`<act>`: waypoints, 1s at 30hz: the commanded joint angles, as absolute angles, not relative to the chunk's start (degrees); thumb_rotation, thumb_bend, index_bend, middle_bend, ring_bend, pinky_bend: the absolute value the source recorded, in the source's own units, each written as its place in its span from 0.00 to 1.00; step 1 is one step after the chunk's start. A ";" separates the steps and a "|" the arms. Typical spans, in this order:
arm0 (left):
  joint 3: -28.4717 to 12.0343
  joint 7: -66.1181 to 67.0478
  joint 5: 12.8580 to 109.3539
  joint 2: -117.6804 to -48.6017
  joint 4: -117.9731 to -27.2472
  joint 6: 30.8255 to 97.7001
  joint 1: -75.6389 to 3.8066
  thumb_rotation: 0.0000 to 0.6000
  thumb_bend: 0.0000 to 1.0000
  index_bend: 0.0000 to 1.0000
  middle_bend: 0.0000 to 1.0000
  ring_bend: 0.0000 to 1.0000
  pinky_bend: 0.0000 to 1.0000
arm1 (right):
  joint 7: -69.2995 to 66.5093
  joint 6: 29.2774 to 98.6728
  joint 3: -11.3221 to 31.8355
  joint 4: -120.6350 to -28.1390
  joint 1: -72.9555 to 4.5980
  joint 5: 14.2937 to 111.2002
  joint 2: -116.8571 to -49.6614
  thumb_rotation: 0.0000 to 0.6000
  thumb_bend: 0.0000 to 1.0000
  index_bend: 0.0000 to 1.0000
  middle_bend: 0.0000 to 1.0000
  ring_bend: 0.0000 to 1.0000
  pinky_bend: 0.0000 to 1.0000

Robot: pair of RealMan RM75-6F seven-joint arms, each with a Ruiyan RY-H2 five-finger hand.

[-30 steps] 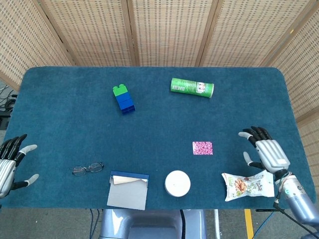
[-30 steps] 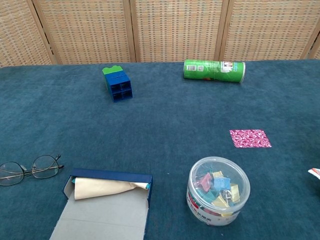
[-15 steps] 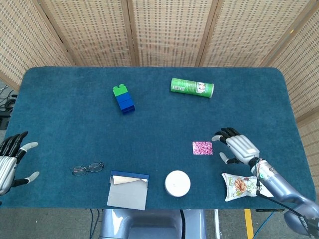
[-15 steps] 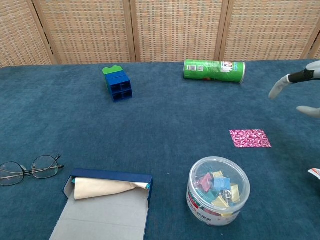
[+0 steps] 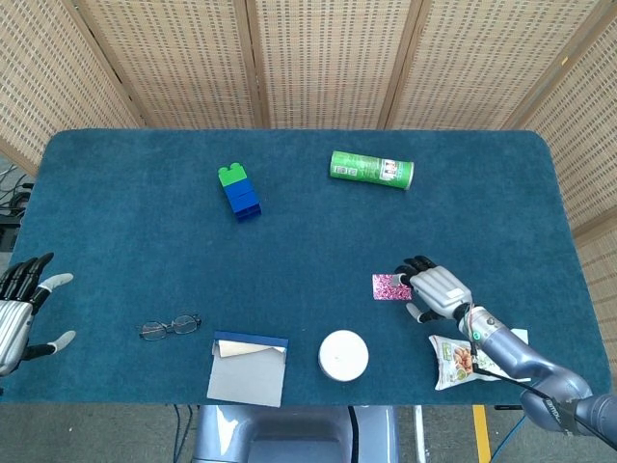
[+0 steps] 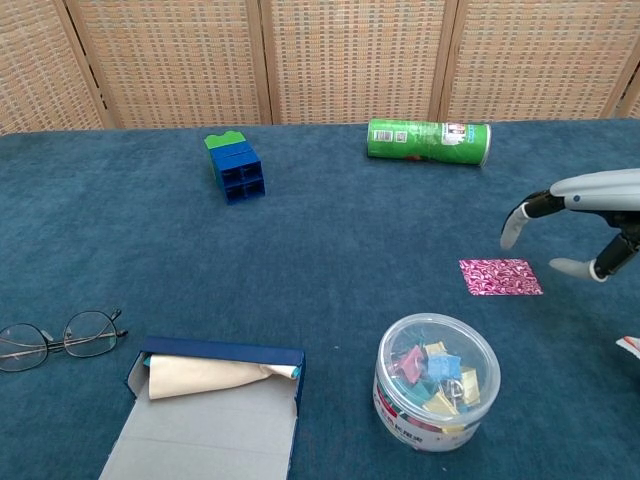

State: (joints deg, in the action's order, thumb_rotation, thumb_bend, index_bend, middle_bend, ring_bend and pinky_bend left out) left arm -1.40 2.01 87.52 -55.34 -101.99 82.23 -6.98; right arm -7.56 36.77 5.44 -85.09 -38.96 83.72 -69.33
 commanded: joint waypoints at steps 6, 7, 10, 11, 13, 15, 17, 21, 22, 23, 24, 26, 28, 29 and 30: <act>-1.29 2.12 87.15 -55.52 -101.86 81.82 -7.05 1.00 0.18 0.22 0.03 0.00 0.04 | -6.36 36.07 4.18 -82.71 -40.44 84.31 -71.94 1.00 0.57 0.25 0.17 0.00 0.00; -1.30 2.11 87.06 -55.57 -101.82 81.76 -7.07 1.00 0.18 0.22 0.03 0.00 0.04 | -6.16 36.00 3.96 -82.40 -40.62 84.40 -72.33 1.00 0.57 0.25 0.17 0.00 0.00; -1.30 2.12 86.96 -55.65 -101.74 81.68 -7.11 1.00 0.18 0.22 0.03 0.00 0.04 | -5.69 35.92 3.52 -81.62 -41.01 84.51 -73.22 1.00 0.57 0.25 0.17 0.00 0.00; -1.29 2.09 86.93 -55.68 -101.71 81.65 -7.11 1.00 0.18 0.22 0.03 0.00 0.04 | -5.54 35.94 3.42 -81.40 -41.10 84.53 -73.44 1.00 0.57 0.25 0.17 0.00 0.00; -1.25 2.05 86.85 -55.74 -101.65 81.61 -7.09 1.00 0.18 0.22 0.03 0.00 0.04 | -5.11 35.97 3.15 -80.94 -41.29 84.65 -74.00 1.00 0.57 0.25 0.17 0.00 0.00; -1.22 2.03 86.80 -55.81 -101.55 81.55 -7.09 1.00 0.18 0.22 0.03 0.00 0.04 | -4.68 36.20 2.94 -80.43 -41.40 84.77 -74.57 1.00 0.57 0.25 0.17 0.00 0.00; -1.17 2.03 86.73 -55.85 -101.47 81.44 -7.11 1.00 0.18 0.22 0.03 0.00 0.04 | -4.28 36.48 2.69 -79.81 -41.47 84.80 -75.16 1.00 0.57 0.25 0.17 0.00 0.00; -1.22 1.97 86.69 -55.90 -101.36 81.60 -7.07 1.00 0.18 0.22 0.03 0.00 0.04 | -3.68 36.46 2.21 -78.68 -41.67 84.60 -76.02 1.00 0.57 0.25 0.17 0.00 0.00; -1.21 1.93 86.65 -55.94 -101.30 81.62 -7.04 1.00 0.18 0.22 0.03 0.00 0.04 | -3.54 36.49 2.09 -78.31 -41.69 84.45 -76.31 1.00 0.57 0.25 0.17 0.00 0.00; -1.19 1.91 86.65 -55.96 -101.26 81.62 -7.03 1.00 0.18 0.22 0.03 0.00 0.04 | -3.45 36.53 2.01 -78.03 -41.68 84.35 -76.51 1.00 0.57 0.25 0.17 0.00 0.00; -1.18 1.88 86.65 -55.99 -101.22 81.60 -7.03 1.00 0.18 0.22 0.03 0.00 0.04 | -3.36 36.60 1.93 -77.76 -41.67 84.27 -76.70 1.00 0.57 0.25 0.17 0.00 0.00; -1.14 1.83 86.67 -56.01 -101.15 81.56 -7.04 1.00 0.18 0.22 0.03 0.00 0.04 | -3.04 36.83 1.67 -77.03 -41.61 84.18 -77.16 1.00 0.57 0.26 0.17 0.00 0.00; -1.15 1.76 86.69 -56.01 -101.09 81.63 -7.03 1.00 0.18 0.22 0.03 0.00 0.04 | -2.73 37.00 1.45 -76.51 -41.55 84.11 -77.41 1.00 0.57 0.26 0.17 0.00 0.00; -1.17 1.73 86.67 -56.02 -101.04 81.67 -7.02 1.00 0.18 0.22 0.03 0.00 0.04 | -2.48 37.09 1.28 -76.15 -41.51 84.04 -77.53 1.00 0.57 0.26 0.17 0.00 0.00; -1.19 1.70 86.68 -56.02 -101.02 81.70 -7.01 1.00 0.18 0.22 0.03 0.00 0.04 | -2.30 37.12 1.19 -75.90 -41.48 83.94 -77.59 1.00 0.57 0.26 0.17 0.00 0.00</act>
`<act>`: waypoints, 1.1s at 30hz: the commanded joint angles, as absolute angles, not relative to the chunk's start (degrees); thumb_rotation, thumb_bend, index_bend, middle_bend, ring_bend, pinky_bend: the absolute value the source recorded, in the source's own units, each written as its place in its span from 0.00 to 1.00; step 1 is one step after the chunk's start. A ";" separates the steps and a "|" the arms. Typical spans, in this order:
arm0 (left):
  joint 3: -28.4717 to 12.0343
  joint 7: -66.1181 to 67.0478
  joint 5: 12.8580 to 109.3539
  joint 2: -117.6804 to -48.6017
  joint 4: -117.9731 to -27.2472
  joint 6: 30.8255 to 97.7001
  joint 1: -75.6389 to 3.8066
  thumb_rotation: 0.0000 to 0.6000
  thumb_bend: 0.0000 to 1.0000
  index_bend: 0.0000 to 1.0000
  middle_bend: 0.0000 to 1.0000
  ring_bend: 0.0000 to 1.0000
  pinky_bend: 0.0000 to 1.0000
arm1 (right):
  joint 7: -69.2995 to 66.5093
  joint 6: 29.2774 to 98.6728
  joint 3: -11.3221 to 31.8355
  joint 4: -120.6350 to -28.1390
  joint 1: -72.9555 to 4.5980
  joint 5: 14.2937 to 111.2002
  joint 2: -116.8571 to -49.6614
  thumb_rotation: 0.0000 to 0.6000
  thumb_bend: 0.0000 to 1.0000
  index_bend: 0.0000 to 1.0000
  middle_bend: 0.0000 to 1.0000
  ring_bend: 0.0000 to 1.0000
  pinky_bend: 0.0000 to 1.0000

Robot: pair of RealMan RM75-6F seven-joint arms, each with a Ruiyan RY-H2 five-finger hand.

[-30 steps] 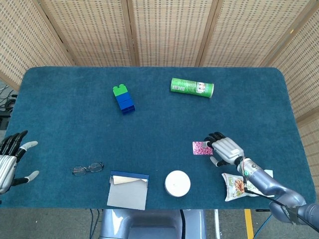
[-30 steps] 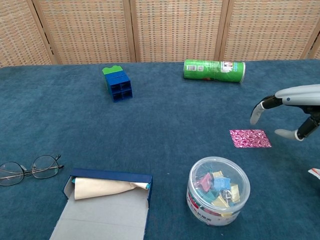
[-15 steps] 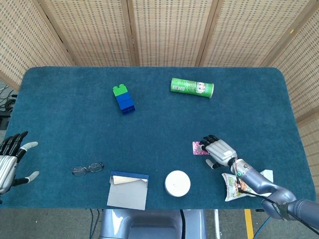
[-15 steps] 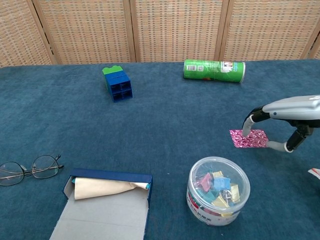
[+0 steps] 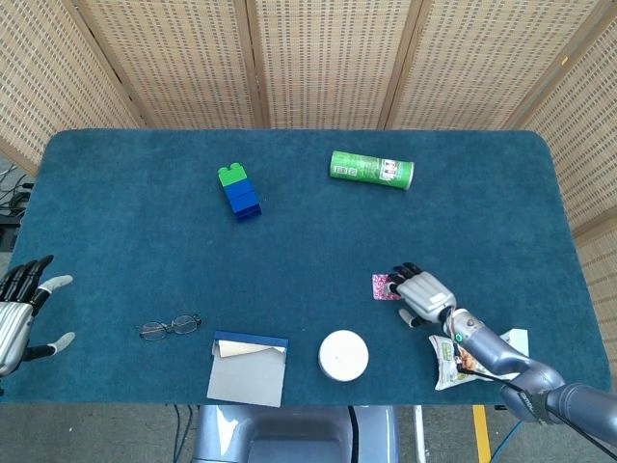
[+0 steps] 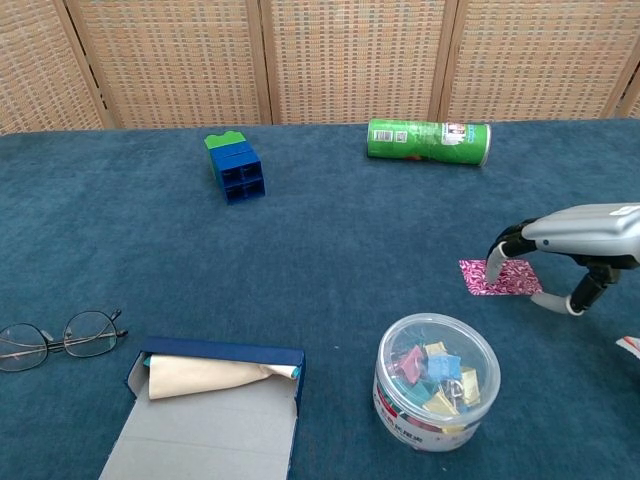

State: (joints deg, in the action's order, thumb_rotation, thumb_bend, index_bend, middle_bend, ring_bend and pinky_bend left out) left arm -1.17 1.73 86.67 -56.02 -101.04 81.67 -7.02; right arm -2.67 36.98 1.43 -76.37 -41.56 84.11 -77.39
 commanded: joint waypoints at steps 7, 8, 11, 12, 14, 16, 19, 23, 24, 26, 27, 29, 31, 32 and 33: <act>-1.17 1.47 86.73 -56.11 -100.81 81.79 -6.99 1.00 0.18 0.22 0.03 0.00 0.04 | -1.62 36.84 0.64 -74.10 -41.04 82.24 -77.65 1.00 0.57 0.27 0.17 0.00 0.00; -1.17 1.45 86.73 -56.11 -100.79 81.80 -6.99 1.00 0.18 0.22 0.03 0.00 0.04 | -1.48 36.79 0.55 -73.72 -40.94 81.98 -77.64 1.00 0.57 0.27 0.17 0.00 0.00; -1.18 1.40 86.79 -56.15 -100.73 81.87 -6.99 1.00 0.18 0.22 0.03 0.00 0.04 | -1.02 37.01 0.38 -72.63 -40.62 81.31 -77.70 1.00 0.57 0.27 0.17 0.00 0.00; -1.19 1.39 86.82 -56.16 -100.72 81.91 -6.99 1.00 0.18 0.22 0.03 0.00 0.04 | -0.92 37.12 0.37 -72.35 -40.52 81.11 -77.72 1.00 0.57 0.27 0.17 0.00 0.00; -1.18 1.39 86.92 -56.19 -100.72 81.96 -7.00 1.00 0.18 0.22 0.03 0.00 0.04 | -0.84 37.35 0.40 -71.68 -40.29 80.61 -77.78 1.00 0.57 0.27 0.17 0.00 0.00; -1.17 1.40 86.98 -56.21 -100.73 81.96 -7.02 1.00 0.18 0.22 0.03 0.00 0.04 | -0.80 37.37 0.47 -70.92 -40.16 80.11 -77.86 1.00 0.57 0.28 0.17 0.00 0.00; -1.15 1.42 87.08 -56.21 -100.77 82.05 -7.00 1.00 0.18 0.22 0.03 0.00 0.04 | -0.79 37.26 0.52 -69.80 -40.04 79.52 -78.01 1.00 0.57 0.28 0.17 0.00 0.00; -1.15 1.45 87.05 -56.18 -100.78 82.19 -6.92 1.00 0.18 0.22 0.03 0.00 0.04 | -0.80 37.21 0.56 -68.57 -39.90 78.91 -78.14 1.00 0.57 0.28 0.17 0.00 0.00; -1.14 1.46 87.06 -56.17 -100.80 82.20 -6.92 1.00 0.18 0.22 0.03 0.00 0.04 | -0.82 37.16 0.58 -68.19 -39.84 78.67 -78.15 1.00 0.57 0.28 0.17 0.00 0.00; -1.11 1.49 87.13 -56.18 -100.84 82.20 -6.92 1.00 0.18 0.22 0.03 0.00 0.04 | -0.80 37.10 0.59 -67.74 -39.79 78.41 -78.17 1.00 0.57 0.28 0.17 0.00 0.00; -1.11 1.49 87.18 -56.19 -100.85 82.22 -6.93 1.00 0.18 0.22 0.03 0.00 0.04 | -0.81 37.06 0.63 -67.40 -39.74 78.17 -78.17 1.00 0.57 0.28 0.17 0.00 0.00; -1.12 1.52 87.21 -56.23 -100.85 82.23 -6.95 1.00 0.18 0.22 0.03 0.00 0.04 | -0.86 36.97 0.71 -66.85 -39.65 77.76 -78.19 1.00 0.57 0.28 0.17 0.00 0.00; -1.11 1.56 87.23 -56.25 -100.84 82.19 -6.98 1.00 0.18 0.22 0.03 0.00 0.04 | -0.83 36.83 0.77 -66.42 -39.63 77.43 -78.20 1.00 0.57 0.28 0.17 0.00 0.00; -1.11 1.58 87.25 -56.25 -100.85 82.18 -7.00 1.00 0.18 0.22 0.03 0.00 0.04 | -0.85 36.72 0.83 -66.11 -39.62 77.18 -78.23 1.00 0.57 0.28 0.17 0.00 0.00; -1.13 1.59 87.26 -56.26 -100.85 82.18 -7.02 1.00 0.18 0.22 0.03 0.00 0.04 | -0.86 36.64 0.90 -65.92 -39.63 77.01 -78.24 1.00 0.57 0.28 0.17 0.00 0.00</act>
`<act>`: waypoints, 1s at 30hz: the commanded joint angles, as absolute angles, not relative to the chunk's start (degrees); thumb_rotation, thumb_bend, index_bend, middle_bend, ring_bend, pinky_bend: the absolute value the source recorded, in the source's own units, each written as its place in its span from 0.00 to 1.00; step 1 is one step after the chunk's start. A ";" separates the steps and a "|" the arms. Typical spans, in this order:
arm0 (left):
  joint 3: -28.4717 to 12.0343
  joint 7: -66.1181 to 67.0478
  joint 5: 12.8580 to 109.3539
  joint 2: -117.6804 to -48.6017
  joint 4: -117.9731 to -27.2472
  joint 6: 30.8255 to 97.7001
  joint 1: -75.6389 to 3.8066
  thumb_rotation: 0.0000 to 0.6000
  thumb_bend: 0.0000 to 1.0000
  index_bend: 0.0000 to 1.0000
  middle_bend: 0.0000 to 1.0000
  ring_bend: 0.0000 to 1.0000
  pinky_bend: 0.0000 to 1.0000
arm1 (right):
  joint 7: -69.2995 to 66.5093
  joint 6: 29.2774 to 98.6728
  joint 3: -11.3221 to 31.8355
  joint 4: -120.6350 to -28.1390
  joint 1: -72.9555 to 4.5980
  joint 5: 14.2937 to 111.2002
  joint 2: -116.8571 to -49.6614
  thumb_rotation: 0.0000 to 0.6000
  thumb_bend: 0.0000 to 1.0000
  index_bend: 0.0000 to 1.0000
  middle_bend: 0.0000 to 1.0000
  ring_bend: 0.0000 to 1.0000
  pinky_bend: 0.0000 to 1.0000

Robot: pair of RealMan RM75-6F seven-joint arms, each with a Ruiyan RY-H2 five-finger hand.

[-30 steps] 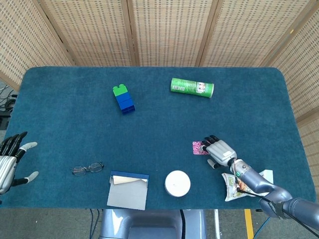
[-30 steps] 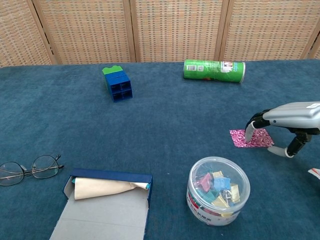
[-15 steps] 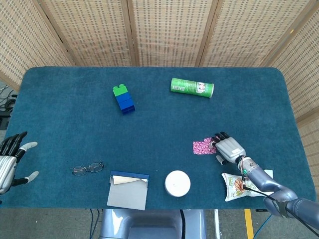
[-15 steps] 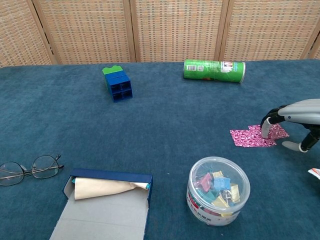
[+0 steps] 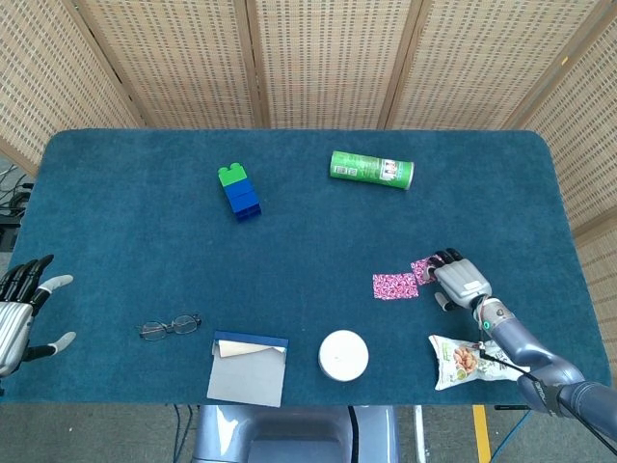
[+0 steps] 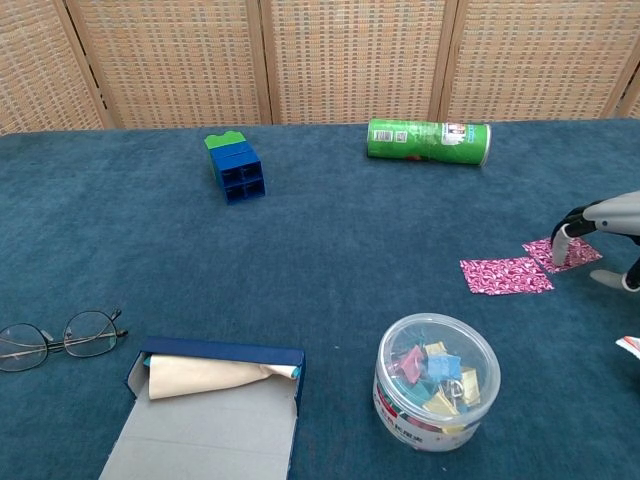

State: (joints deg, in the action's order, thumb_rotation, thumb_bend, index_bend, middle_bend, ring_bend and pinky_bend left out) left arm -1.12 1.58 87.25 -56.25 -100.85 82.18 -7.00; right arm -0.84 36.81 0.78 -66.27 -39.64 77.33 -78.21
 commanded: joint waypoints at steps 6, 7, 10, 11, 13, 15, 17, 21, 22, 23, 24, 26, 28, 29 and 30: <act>-1.18 1.66 87.28 -56.29 -100.87 82.19 -7.07 1.00 0.18 0.22 0.03 0.00 0.04 | -0.67 36.51 1.81 -64.42 -39.83 75.61 -78.25 1.00 0.57 0.28 0.17 0.00 0.00; -1.18 1.67 87.24 -56.28 -100.88 82.17 -7.08 1.00 0.18 0.22 0.03 0.00 0.04 | -0.57 36.42 2.04 -64.21 -39.95 75.29 -78.21 1.00 0.57 0.28 0.17 0.00 0.00; -1.17 1.70 87.11 -56.39 -100.80 82.03 -7.12 1.00 0.18 0.22 0.03 0.00 0.04 | -0.30 36.79 2.72 -64.40 -40.12 74.69 -77.82 1.00 0.57 0.28 0.17 0.00 0.00; -1.18 1.71 87.08 -56.43 -100.75 82.01 -7.13 1.00 0.18 0.22 0.03 0.00 0.04 | -0.21 37.32 2.81 -65.10 -40.00 74.80 -77.50 1.00 0.57 0.28 0.17 0.00 0.00; -1.17 1.77 87.07 -56.51 -100.67 81.87 -7.22 1.00 0.18 0.22 0.03 0.00 0.04 | 0.09 38.66 2.74 -67.35 -39.59 75.39 -76.58 1.00 0.57 0.28 0.17 0.00 0.00; -1.18 1.80 87.06 -56.59 -100.67 81.74 -7.31 1.00 0.18 0.22 0.03 0.00 0.04 | 0.38 39.16 2.52 -69.08 -39.44 75.87 -75.90 1.00 0.57 0.28 0.17 0.00 0.00; -1.17 1.82 87.11 -56.66 -100.68 81.61 -7.39 1.00 0.18 0.22 0.03 0.00 0.04 | 0.61 39.36 2.26 -70.40 -39.35 76.22 -75.44 1.00 0.57 0.28 0.17 0.00 0.00; -1.16 1.83 87.19 -56.80 -100.69 81.41 -7.55 1.00 0.18 0.22 0.03 0.00 0.04 | 1.41 39.47 1.68 -73.49 -39.46 77.11 -74.55 1.00 0.57 0.28 0.17 0.00 0.00; -1.16 1.83 87.19 -56.81 -100.67 81.42 -7.56 1.00 0.18 0.22 0.03 0.00 0.04 | 1.55 39.47 1.59 -73.98 -39.50 77.27 -74.47 1.00 0.57 0.28 0.17 0.00 0.00; -1.16 1.81 87.17 -56.84 -100.62 81.46 -7.54 1.00 0.18 0.22 0.03 0.00 0.04 | 1.75 39.42 1.38 -74.99 -39.60 77.63 -74.36 1.00 0.57 0.28 0.17 0.00 0.00; -1.17 1.79 87.12 -56.84 -100.56 81.50 -7.51 1.00 0.18 0.22 0.03 0.00 0.04 | 1.79 39.36 1.29 -75.58 -39.68 77.78 -74.33 1.00 0.57 0.28 0.17 0.00 0.00; -1.15 1.70 86.97 -56.79 -100.44 81.51 -7.44 1.00 0.18 0.22 0.03 0.00 0.04 | 1.87 39.09 1.10 -76.54 -39.94 78.17 -74.37 1.00 0.57 0.28 0.17 0.00 0.00; -1.11 1.57 86.87 -56.76 -100.32 81.55 -7.36 1.00 0.18 0.22 0.03 0.00 0.04 | 2.15 38.90 0.91 -77.07 -40.16 78.45 -74.55 1.00 0.57 0.28 0.17 0.00 0.00; -1.09 1.49 86.80 -56.74 -100.24 81.55 -7.32 1.00 0.18 0.22 0.03 0.00 0.04 | 2.31 38.79 0.82 -77.30 -40.28 78.56 -74.68 1.00 0.57 0.28 0.17 0.00 0.00; -1.06 1.37 86.69 -56.74 -100.12 81.58 -7.24 1.00 0.18 0.22 0.03 0.00 0.04 | 2.51 38.63 0.72 -77.59 -40.45 78.70 -74.90 1.00 0.57 0.28 0.17 0.00 0.00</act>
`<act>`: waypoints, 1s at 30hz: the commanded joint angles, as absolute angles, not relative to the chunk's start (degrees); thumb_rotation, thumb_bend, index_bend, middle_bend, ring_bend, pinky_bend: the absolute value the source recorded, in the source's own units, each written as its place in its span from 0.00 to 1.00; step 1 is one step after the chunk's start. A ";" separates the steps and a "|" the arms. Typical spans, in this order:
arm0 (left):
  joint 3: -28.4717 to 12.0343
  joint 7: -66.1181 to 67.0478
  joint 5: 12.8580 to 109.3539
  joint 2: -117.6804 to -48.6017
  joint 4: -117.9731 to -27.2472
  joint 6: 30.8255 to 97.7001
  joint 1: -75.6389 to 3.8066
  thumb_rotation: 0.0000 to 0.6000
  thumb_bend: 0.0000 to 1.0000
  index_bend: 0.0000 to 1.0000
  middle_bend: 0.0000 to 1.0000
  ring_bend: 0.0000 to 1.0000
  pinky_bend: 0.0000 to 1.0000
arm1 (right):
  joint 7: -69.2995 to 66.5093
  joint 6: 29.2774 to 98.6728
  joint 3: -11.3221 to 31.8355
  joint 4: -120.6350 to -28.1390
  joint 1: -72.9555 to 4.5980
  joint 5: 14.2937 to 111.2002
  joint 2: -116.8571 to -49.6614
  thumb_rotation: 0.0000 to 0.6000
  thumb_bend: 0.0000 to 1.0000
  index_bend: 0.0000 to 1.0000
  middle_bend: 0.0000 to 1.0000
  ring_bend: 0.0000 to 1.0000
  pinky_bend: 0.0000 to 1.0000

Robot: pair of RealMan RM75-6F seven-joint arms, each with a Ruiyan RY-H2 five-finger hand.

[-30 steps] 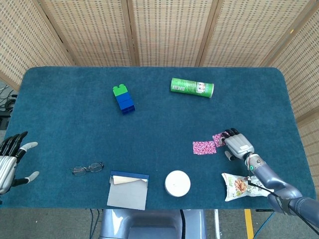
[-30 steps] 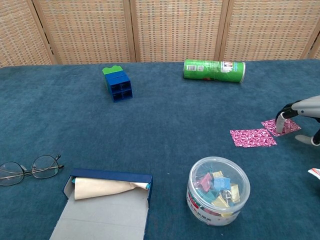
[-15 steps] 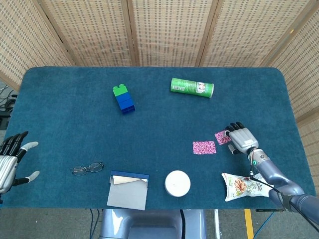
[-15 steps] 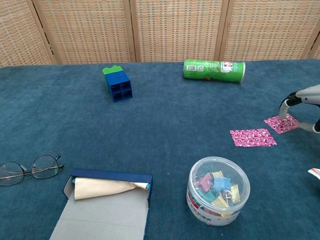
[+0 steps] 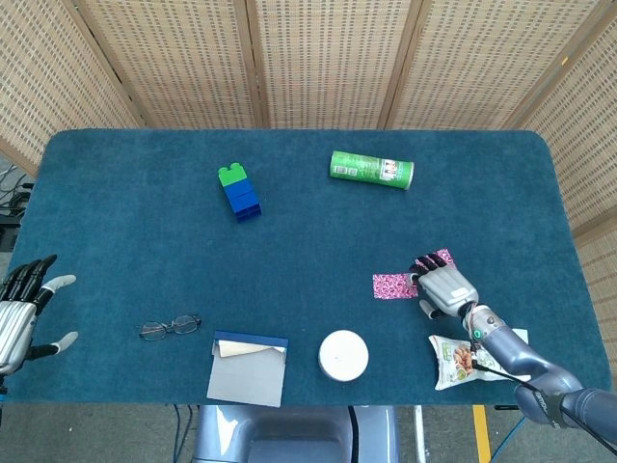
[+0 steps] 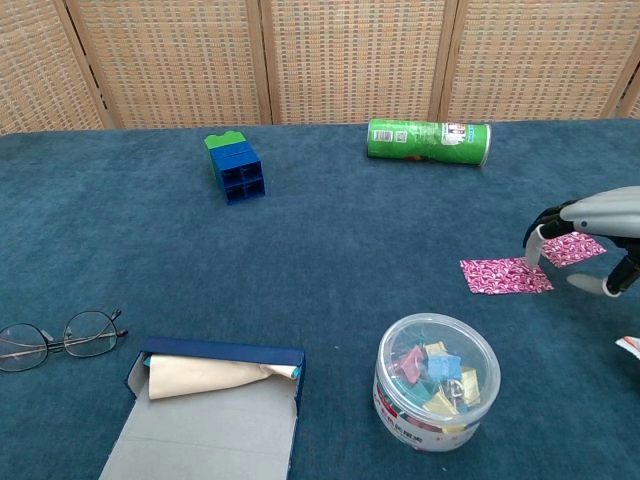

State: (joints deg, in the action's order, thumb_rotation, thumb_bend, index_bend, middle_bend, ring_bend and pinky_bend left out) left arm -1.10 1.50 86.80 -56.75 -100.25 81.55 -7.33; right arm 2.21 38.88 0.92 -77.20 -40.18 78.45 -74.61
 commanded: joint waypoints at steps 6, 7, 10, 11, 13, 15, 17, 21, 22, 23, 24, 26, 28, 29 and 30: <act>-0.97 0.84 86.63 -56.77 -99.68 81.73 -7.05 1.00 0.18 0.22 0.03 0.00 0.04 | 2.86 37.91 0.63 -78.01 -41.28 78.90 -76.13 1.00 0.57 0.28 0.17 0.00 0.00; -0.96 0.78 86.63 -56.75 -99.62 81.75 -7.03 1.00 0.18 0.22 0.03 0.00 0.04 | 3.02 37.84 0.62 -77.87 -41.39 78.88 -76.34 1.00 0.57 0.28 0.17 0.00 0.00; -0.93 0.61 86.64 -56.74 -99.48 81.86 -6.95 1.00 0.18 0.22 0.03 0.00 0.04 | 3.78 37.70 0.62 -77.02 -41.72 78.73 -77.08 1.00 0.57 0.28 0.17 0.00 0.00; -0.91 0.54 86.65 -56.73 -99.44 81.89 -6.91 1.00 0.18 0.22 0.03 0.00 0.04 | 4.09 37.78 0.66 -76.56 -41.80 78.64 -77.44 1.00 0.57 0.28 0.17 0.00 0.00; -0.91 0.47 86.67 -56.72 -99.41 82.00 -6.85 1.00 0.18 0.22 0.03 0.00 0.04 | 4.34 37.88 0.74 -76.04 -41.89 78.52 -77.81 1.00 0.57 0.28 0.17 0.00 0.00; -0.91 0.40 86.68 -56.68 -99.40 82.10 -6.78 1.00 0.18 0.22 0.03 0.00 0.04 | 4.52 37.83 0.95 -75.21 -42.10 78.20 -78.26 1.00 0.57 0.28 0.17 0.00 0.00; -0.90 0.41 86.69 -56.67 -99.42 82.13 -6.76 1.00 0.18 0.22 0.03 0.00 0.04 | 4.58 37.72 1.19 -74.48 -42.32 77.86 -78.57 1.00 0.57 0.28 0.17 0.00 0.00; -0.89 0.38 86.75 -56.70 -99.41 82.14 -6.76 1.00 0.18 0.22 0.03 0.00 0.04 | 4.78 37.36 1.78 -72.76 -42.86 77.04 -79.29 1.00 0.57 0.28 0.17 0.00 0.00; -0.90 0.38 86.75 -56.70 -99.40 82.16 -6.75 1.00 0.18 0.22 0.03 0.00 0.04 | 4.80 37.32 1.93 -72.43 -42.97 76.89 -79.41 1.00 0.57 0.28 0.17 0.00 0.00; -0.90 0.37 86.73 -56.69 -99.37 82.19 -6.73 1.00 0.18 0.22 0.03 0.00 0.04 | 4.83 37.27 2.07 -72.11 -43.10 76.76 -79.54 1.00 0.57 0.28 0.17 0.00 0.00; -0.92 0.34 86.69 -56.68 -99.34 82.22 -6.71 1.00 0.18 0.22 0.03 0.00 0.04 | 4.94 37.14 2.31 -71.51 -43.35 76.56 -79.78 1.00 0.57 0.28 0.17 0.00 0.00; -0.94 0.28 86.61 -56.66 -99.28 82.27 -6.66 1.00 0.18 0.22 0.03 0.00 0.04 | 5.11 36.84 2.58 -70.77 -43.73 76.29 -80.09 1.00 0.57 0.28 0.17 0.00 0.00; -0.93 0.14 86.53 -56.64 -99.16 82.35 -6.56 1.00 0.18 0.22 0.03 0.00 0.04 | 5.28 36.36 2.92 -69.84 -44.28 75.90 -80.58 1.00 0.57 0.28 0.17 0.00 0.00; -0.93 0.09 86.50 -56.62 -99.12 82.37 -6.53 1.00 0.18 0.22 0.03 0.00 0.04 | 5.35 36.15 3.04 -69.48 -44.50 75.74 -80.76 1.00 0.57 0.28 0.17 0.00 0.00; -0.92 0.04 86.47 -56.61 -99.07 82.41 -6.48 1.00 0.18 0.22 0.03 0.00 0.04 | 5.46 35.88 3.19 -69.08 -44.76 75.53 -80.96 1.00 0.57 0.28 0.17 0.00 0.00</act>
State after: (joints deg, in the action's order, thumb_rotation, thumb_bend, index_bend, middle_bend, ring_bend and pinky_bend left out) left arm -0.92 0.06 86.49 -56.62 -99.09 82.39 -6.50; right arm 5.31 36.18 2.97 -69.45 -44.45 75.79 -80.70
